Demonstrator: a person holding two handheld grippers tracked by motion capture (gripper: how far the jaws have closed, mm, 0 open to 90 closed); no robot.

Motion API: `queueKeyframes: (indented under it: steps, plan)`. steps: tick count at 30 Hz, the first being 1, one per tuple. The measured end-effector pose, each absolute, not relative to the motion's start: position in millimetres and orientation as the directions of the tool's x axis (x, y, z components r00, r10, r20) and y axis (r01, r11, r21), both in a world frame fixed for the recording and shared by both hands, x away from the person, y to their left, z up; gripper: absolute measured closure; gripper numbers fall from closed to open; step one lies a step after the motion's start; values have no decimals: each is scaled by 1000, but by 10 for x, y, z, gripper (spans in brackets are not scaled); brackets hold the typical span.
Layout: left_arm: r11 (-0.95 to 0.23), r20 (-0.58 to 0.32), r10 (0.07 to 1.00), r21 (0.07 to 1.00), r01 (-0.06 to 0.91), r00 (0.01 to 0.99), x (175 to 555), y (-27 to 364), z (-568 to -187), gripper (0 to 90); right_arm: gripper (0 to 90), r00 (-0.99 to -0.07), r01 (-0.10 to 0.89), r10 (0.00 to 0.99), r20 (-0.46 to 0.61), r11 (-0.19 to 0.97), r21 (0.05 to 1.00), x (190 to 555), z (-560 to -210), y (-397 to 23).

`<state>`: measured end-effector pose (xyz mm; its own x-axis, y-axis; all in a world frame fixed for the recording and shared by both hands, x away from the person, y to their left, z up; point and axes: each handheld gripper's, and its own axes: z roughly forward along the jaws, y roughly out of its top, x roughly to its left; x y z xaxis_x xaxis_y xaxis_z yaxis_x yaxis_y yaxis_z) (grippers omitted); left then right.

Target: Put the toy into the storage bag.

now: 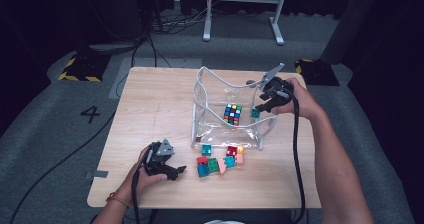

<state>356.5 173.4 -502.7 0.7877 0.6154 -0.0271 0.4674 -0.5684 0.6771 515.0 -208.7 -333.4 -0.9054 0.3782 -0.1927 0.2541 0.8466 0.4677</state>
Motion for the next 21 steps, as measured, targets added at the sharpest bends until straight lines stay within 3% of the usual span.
queueKeyframes:
  steps: [9,21]
  plan:
    - [-568,-27,616,677,468,787,3565,1734,-5027,122,447,-886,227,435,-163,713,664,4977,-3198,-2231]
    - [-569,-27,615,676,468,788,3564,1734,-5026,122,356,-839,206,527,-136,539,817,4662,-3020,-2455]
